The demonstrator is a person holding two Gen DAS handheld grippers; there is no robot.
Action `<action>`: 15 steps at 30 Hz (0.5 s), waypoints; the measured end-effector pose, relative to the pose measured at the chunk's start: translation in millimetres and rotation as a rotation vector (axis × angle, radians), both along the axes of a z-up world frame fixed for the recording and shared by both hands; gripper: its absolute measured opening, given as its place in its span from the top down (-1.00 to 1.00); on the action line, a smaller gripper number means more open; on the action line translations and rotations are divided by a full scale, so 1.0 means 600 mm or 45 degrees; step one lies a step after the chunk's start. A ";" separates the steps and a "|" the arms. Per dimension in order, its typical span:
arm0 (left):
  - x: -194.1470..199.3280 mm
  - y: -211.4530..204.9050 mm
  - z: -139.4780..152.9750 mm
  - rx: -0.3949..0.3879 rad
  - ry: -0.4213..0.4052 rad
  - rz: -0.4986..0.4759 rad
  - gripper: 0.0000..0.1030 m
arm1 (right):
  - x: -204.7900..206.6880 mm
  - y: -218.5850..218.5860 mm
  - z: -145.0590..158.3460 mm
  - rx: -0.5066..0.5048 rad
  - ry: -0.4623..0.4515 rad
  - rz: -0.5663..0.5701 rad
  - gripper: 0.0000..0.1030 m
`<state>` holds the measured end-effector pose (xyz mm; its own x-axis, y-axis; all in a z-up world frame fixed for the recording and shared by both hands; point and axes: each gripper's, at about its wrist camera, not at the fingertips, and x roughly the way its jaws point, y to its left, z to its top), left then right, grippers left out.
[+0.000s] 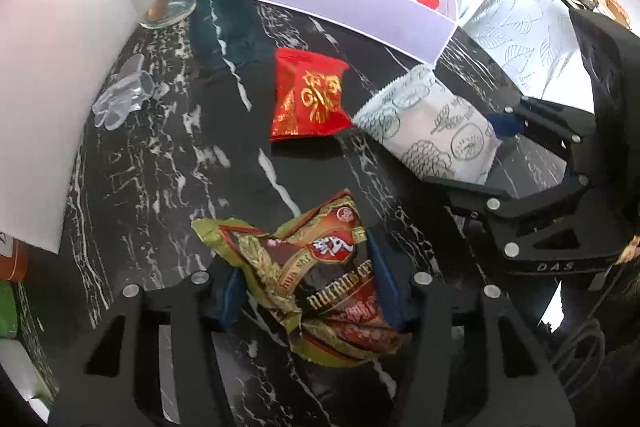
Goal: Organize objects
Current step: 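Lift the white pouch with the right gripper while the left gripper lifts the cereal bag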
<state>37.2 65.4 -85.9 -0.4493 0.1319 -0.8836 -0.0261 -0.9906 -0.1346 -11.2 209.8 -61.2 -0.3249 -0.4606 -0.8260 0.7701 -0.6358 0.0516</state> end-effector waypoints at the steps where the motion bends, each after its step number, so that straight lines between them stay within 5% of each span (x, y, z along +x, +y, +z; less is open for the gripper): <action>1: 0.000 -0.001 0.001 -0.001 0.003 0.012 0.03 | 0.001 0.001 0.002 -0.029 0.001 -0.009 -0.26; 15: -0.001 -0.047 0.047 -0.014 0.056 0.116 0.05 | 0.028 -0.013 0.052 -0.158 0.032 0.066 -0.09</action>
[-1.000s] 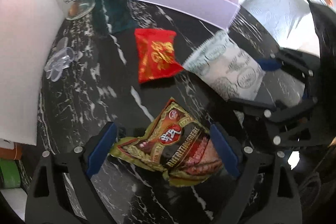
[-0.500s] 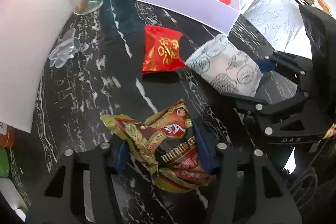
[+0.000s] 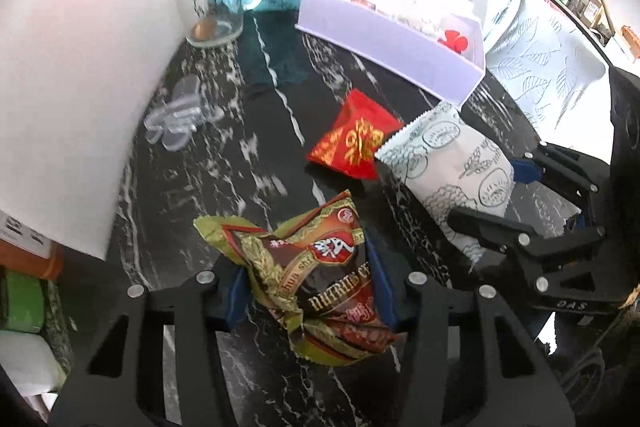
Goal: Organize objects
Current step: 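Lift the white pouch with the right gripper while the left gripper lifts the cereal bag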
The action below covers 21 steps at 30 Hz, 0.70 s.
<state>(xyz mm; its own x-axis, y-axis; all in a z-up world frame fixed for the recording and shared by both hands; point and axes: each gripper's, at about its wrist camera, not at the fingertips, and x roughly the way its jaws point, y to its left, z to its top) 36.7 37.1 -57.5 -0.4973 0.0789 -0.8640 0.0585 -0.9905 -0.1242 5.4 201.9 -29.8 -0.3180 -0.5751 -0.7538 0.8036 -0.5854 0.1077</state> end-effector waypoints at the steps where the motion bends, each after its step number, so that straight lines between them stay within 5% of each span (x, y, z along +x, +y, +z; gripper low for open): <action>1: 0.000 -0.002 0.007 -0.003 0.007 0.005 0.05 | 0.000 -0.002 0.006 -0.004 0.001 0.003 -0.09; 21: -0.045 0.000 0.095 -0.071 0.084 -0.018 0.05 | -0.007 0.005 0.064 -0.029 0.049 0.006 -0.09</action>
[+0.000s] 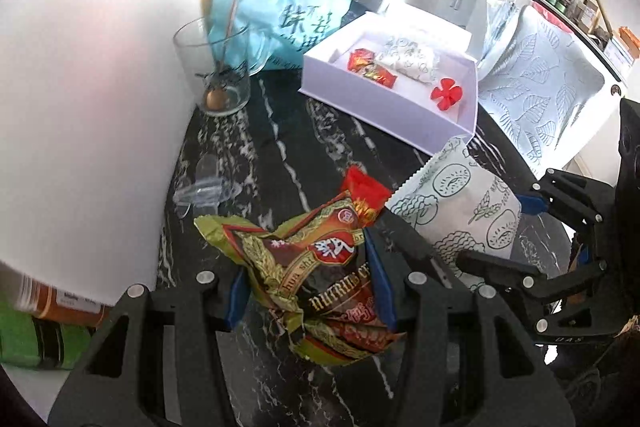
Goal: Organize objects
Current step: 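Lift the white pouch with the right gripper while the left gripper lifts the cereal bag, then carry the white pouch with the right gripper while the left gripper carries the cereal bag toward the box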
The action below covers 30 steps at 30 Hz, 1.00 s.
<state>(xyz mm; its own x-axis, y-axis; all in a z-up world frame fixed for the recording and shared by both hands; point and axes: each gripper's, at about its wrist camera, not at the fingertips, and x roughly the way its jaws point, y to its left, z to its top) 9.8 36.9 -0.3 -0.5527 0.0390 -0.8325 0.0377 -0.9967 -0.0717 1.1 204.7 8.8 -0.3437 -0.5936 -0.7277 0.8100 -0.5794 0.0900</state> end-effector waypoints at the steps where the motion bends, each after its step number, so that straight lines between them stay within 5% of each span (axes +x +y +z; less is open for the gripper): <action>1: -0.004 0.005 0.002 -0.004 0.001 -0.012 0.05 | -0.003 0.003 0.000 -0.001 -0.002 -0.008 -0.09; 12: -0.057 0.076 0.001 -0.015 0.004 -0.181 0.18 | -0.033 0.066 -0.010 -0.007 -0.041 -0.143 -0.09; 19: -0.076 0.089 -0.051 0.037 -0.091 -0.189 0.18 | -0.041 0.083 -0.048 0.021 -0.114 -0.193 -0.09; 21: -0.071 0.086 -0.059 0.038 -0.099 -0.176 0.18 | -0.040 0.079 -0.053 0.018 -0.122 -0.180 0.07; 30: -0.037 0.044 -0.079 -0.004 -0.101 -0.037 -0.24 | -0.036 0.053 -0.077 0.110 -0.124 -0.196 0.07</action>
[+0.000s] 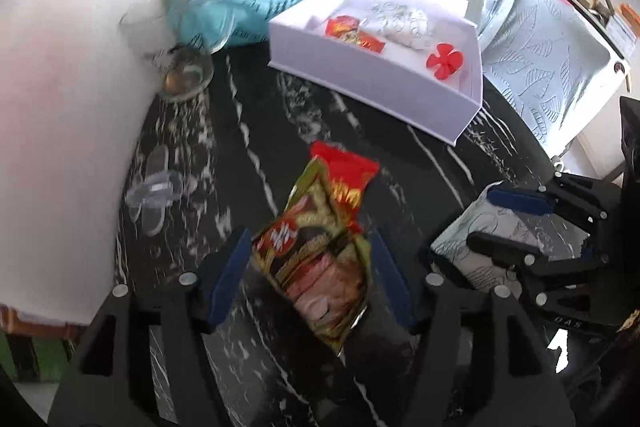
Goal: Organize objects
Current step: 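Carry the white pouch with the right gripper while the left gripper carries the cereal bag toward the box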
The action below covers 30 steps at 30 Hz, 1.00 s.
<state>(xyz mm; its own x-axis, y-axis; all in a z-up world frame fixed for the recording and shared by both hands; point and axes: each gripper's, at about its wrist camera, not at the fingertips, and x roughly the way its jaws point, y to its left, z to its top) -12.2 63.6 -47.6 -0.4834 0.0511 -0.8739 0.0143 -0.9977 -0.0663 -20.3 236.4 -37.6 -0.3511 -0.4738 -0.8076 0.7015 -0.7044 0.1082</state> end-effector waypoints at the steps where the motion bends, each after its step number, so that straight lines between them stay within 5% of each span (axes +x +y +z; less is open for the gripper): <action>1: 0.002 -0.003 -0.004 0.016 -0.011 -0.004 -0.37 | 0.003 0.001 -0.001 0.017 0.001 -0.008 -0.06; 5: 0.006 0.004 -0.028 0.018 -0.063 -0.039 -0.47 | 0.021 0.005 -0.004 0.074 0.049 -0.007 -0.37; 12: -0.012 0.015 -0.062 -0.010 -0.121 -0.043 -0.50 | 0.024 0.026 -0.011 0.105 0.099 -0.118 -0.45; 16: -0.023 0.013 -0.082 -0.029 -0.158 -0.020 -0.61 | 0.008 0.035 -0.021 0.112 0.093 -0.211 -0.70; 24: -0.017 0.013 -0.090 -0.059 -0.099 0.015 -0.75 | -0.009 0.046 -0.059 0.192 0.015 -0.368 -0.84; 30: -0.010 0.019 -0.092 -0.063 -0.056 0.028 -0.74 | 0.013 0.060 -0.063 0.119 0.083 -0.407 -0.96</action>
